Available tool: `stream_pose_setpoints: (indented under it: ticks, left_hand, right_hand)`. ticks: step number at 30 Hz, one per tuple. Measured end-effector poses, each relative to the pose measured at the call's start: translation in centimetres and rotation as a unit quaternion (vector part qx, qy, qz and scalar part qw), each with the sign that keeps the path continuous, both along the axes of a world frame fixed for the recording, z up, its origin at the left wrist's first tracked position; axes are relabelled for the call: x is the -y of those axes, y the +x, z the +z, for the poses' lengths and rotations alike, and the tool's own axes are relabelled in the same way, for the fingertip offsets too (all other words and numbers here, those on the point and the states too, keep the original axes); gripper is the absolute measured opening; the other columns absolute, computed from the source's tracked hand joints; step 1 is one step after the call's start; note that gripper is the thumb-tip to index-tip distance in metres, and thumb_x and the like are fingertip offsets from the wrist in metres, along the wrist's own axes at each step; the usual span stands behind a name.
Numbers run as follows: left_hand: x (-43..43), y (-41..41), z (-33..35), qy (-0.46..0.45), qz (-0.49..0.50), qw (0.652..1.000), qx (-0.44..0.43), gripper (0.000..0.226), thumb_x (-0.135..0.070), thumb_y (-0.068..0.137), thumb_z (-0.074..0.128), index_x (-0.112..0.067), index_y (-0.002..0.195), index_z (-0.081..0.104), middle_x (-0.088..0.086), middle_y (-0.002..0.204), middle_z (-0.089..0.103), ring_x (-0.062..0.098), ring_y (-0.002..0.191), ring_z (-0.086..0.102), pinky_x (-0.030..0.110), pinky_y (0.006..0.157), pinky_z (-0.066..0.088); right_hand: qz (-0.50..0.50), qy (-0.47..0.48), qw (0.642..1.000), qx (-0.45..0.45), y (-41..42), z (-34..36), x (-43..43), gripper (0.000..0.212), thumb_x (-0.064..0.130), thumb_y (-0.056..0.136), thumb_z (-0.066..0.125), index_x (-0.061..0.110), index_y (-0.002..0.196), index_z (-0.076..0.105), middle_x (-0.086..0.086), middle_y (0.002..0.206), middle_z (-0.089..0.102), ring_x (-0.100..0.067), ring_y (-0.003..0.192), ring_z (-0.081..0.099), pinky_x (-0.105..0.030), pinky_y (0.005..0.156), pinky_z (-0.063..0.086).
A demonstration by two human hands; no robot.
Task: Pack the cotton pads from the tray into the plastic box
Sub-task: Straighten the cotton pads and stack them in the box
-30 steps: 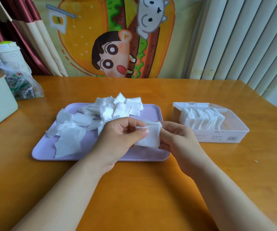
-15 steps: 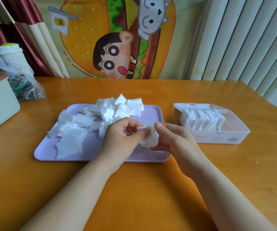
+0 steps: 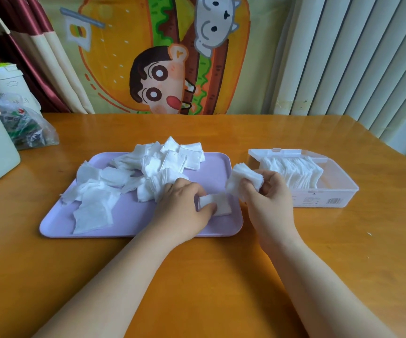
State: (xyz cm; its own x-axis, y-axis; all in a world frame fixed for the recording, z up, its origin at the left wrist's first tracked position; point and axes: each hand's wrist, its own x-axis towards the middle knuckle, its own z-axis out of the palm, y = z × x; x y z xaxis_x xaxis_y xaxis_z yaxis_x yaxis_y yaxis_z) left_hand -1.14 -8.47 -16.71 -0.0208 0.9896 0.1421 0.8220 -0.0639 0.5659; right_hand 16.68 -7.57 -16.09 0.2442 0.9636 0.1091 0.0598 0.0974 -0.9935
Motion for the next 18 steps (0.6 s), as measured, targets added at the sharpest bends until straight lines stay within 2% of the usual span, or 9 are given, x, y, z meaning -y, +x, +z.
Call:
stream_pose_setpoints:
  ticks: [2, 4, 7, 9, 12, 14, 18]
  left_hand:
    - [0.3, -0.3, 0.1, -0.012, -0.011, 0.998, 0.054, 0.023, -0.044, 0.086, 0.077, -0.034, 0.099, 0.061, -0.015, 0.106, 0.056, 0.015, 0.110, 0.052, 0.037, 0.094, 0.047]
    - [0.4, -0.6, 0.1, -0.028, -0.020, 0.992, 0.123, 0.027, -0.038, 0.083, 0.081, -0.036, 0.098, 0.059, -0.015, 0.101, 0.062, 0.013, 0.100, 0.060, 0.037, 0.090, 0.053]
    - [0.8, -0.9, 0.2, -0.038, -0.033, 0.975, 0.217, 0.036, -0.022, 0.084, 0.085, -0.036, 0.107, 0.060, -0.008, 0.098, 0.065, 0.008, 0.084, 0.060, 0.020, 0.079, 0.053]
    - [1.1, -1.2, 0.7, -0.039, -0.029, 0.949, 0.312, 0.037, -0.011, 0.084, 0.085, -0.030, 0.109, 0.066, -0.003, 0.098, 0.068, 0.005, 0.080, 0.060, 0.017, 0.074, 0.052]
    - [1.6, -1.8, 1.7, -0.048, -0.069, 0.890, 0.449, 0.027, 0.004, 0.085, 0.080, -0.015, 0.101, 0.072, 0.001, 0.090, 0.072, 0.012, 0.080, 0.064, 0.022, 0.071, 0.056]
    - [1.8, -2.0, 2.0, -0.048, -0.095, 0.870, 0.482, 0.024, 0.008, 0.085, 0.077, -0.010, 0.100, 0.073, 0.002, 0.083, 0.072, 0.011, 0.076, 0.064, 0.021, 0.070, 0.055]
    - [2.0, -1.7, 1.9, -0.042, -0.097, 0.872, 0.478, 0.025, 0.008, 0.084, 0.078, -0.011, 0.100, 0.077, 0.006, 0.084, 0.076, 0.013, 0.079, 0.069, 0.022, 0.075, 0.057]
  right_hand:
    - [-0.003, -0.008, 1.000, -0.003, 0.0, 0.0, 0.0, 0.019, 0.017, 0.093, 0.069, 0.029, 0.108, 0.064, -0.001, 0.101, 0.077, -0.019, 0.096, 0.074, -0.042, 0.087, 0.059]
    - [-0.002, -0.013, 1.000, -0.005, 0.0, 0.1, 0.0, 0.019, 0.017, 0.093, 0.069, 0.029, 0.108, 0.064, 0.000, 0.102, 0.077, -0.018, 0.097, 0.074, -0.042, 0.088, 0.059]
    - [0.000, -0.018, 1.000, -0.005, 0.0, 0.2, 0.1, 0.019, 0.017, 0.094, 0.070, 0.027, 0.109, 0.065, 0.001, 0.101, 0.078, -0.016, 0.095, 0.074, -0.038, 0.086, 0.059]
    - [0.012, -0.022, 1.000, -0.011, 0.3, 0.3, 0.1, 0.019, 0.016, 0.094, 0.072, 0.025, 0.109, 0.066, 0.003, 0.097, 0.080, -0.014, 0.093, 0.076, -0.033, 0.083, 0.059]
    - [0.059, -0.028, 0.998, -0.006, 0.4, 0.7, 0.3, 0.020, 0.012, 0.094, 0.075, 0.023, 0.110, 0.071, 0.004, 0.095, 0.082, -0.012, 0.092, 0.078, -0.030, 0.082, 0.060]
    - [0.106, -0.034, 0.994, -0.002, 0.4, 0.9, 0.4, 0.022, 0.007, 0.094, 0.075, 0.020, 0.112, 0.073, 0.002, 0.097, 0.083, -0.016, 0.096, 0.079, -0.036, 0.087, 0.062]
    - [0.199, -0.049, 0.979, -0.016, 0.3, 1.2, 0.7, 0.030, -0.007, 0.091, 0.072, 0.010, 0.116, 0.073, -0.006, 0.101, 0.083, -0.025, 0.100, 0.079, -0.045, 0.093, 0.062]
